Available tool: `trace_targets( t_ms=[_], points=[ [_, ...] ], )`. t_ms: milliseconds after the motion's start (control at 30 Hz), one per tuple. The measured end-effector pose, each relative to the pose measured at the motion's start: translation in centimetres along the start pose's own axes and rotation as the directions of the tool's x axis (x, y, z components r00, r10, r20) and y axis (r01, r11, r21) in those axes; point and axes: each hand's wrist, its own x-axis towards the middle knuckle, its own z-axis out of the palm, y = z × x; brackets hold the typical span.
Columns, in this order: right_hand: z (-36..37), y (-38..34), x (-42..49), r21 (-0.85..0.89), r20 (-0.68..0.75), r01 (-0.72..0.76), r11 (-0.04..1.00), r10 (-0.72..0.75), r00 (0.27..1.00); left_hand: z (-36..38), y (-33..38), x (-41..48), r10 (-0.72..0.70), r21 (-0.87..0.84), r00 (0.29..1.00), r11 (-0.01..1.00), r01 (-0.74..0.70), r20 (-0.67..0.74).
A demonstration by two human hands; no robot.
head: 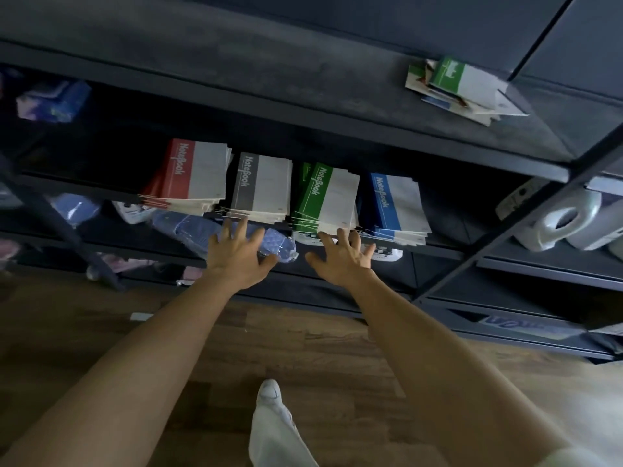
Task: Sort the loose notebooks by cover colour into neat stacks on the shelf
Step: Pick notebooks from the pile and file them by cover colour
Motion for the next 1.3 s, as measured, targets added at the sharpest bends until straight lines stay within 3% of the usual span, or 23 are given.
trace_targets(
  t_ms=[300, 633, 733, 1100, 1300],
  points=[
    [-5.2, -0.2, -10.2, -0.028, -0.099, 0.057, 0.998, -0.06, 0.993, -6.9, 0.7, -9.4, -0.021, -0.008, 0.994, 1.0, 0.02, -0.104],
    [-15.0, 5.1, -14.5, 0.004, -0.299, -0.022, 1.0, 0.023, 0.954, -16.1, 5.2, -9.7, 0.045, 0.034, 0.969, 0.999, -0.038, -0.245],
    [-17.1, 7.2, -13.1, 0.023, -0.334, -0.044, 0.999, 0.049, 0.941, -17.7, 7.5, -7.9, 0.12, 0.12, 0.955, 0.989, -0.091, -0.271],
    [-22.7, 18.0, -0.1, 0.129, -0.424, -0.07, 0.989, 0.119, 0.898, -20.8, 17.1, 8.6, 0.184, 0.148, 0.94, 0.978, -0.146, -0.288],
    [-25.7, 22.3, 7.7, 0.087, -0.396, -0.058, 0.995, 0.087, 0.914, -22.4, 20.9, 16.1, 0.193, 0.162, 0.944, 0.975, -0.153, -0.27]
  ],
)
